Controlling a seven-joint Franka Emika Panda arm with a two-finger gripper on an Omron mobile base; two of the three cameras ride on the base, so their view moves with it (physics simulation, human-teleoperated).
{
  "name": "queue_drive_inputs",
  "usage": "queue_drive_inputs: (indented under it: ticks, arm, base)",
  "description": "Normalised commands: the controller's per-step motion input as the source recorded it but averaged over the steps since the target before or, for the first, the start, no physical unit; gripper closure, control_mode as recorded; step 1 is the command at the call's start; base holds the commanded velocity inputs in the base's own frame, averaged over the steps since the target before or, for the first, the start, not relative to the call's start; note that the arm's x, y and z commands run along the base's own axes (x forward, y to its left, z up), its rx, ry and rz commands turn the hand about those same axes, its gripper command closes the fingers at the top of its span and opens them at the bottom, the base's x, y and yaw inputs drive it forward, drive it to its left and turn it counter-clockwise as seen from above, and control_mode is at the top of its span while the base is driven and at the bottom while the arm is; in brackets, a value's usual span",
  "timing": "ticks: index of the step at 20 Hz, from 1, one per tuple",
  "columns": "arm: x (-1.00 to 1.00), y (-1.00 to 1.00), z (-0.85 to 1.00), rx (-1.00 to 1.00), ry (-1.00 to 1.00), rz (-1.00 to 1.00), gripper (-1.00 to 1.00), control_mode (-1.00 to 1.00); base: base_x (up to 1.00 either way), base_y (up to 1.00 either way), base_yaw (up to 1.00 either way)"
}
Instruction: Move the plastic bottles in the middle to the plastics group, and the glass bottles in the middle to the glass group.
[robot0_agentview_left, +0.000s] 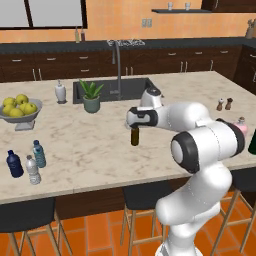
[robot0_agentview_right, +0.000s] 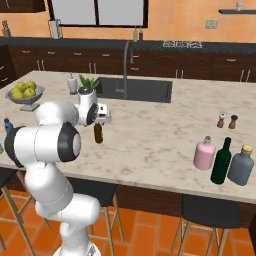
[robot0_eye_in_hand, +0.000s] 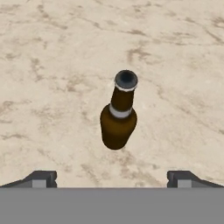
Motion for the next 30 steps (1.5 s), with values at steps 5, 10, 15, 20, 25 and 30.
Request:
queue_drive_inputs:
  ticks: [5,10,15,20,25,30]
  arm:
    - [0.19,0.0,-0.05,0.0,0.0,0.0,-1.0,-1.0]
    - [0.1,0.0,-0.15,0.0,0.0,0.0,-1.0,-1.0]
    - [0.01,0.0,-0.17,0.0,-0.02,0.0,-1.0,-1.0]
    - [0.0,0.0,-0.03,0.01,-0.1,0.0,-1.0,-1.0]
    - [0.0,0.0,-0.04,0.01,-0.08,0.0,-1.0,-1.0]
    - [0.03,0.0,-0.07,0.0,0.0,0.0,-1.0,-1.0]
  base:
    - [0.0,0.0,0.0]
    - [0.0,0.0,0.0]
    - [0.0,0.0,0.0]
    - [0.0,0.0,0.0]
    - [0.0,0.0,0.0]
    - [0.0,0.0,0.0]
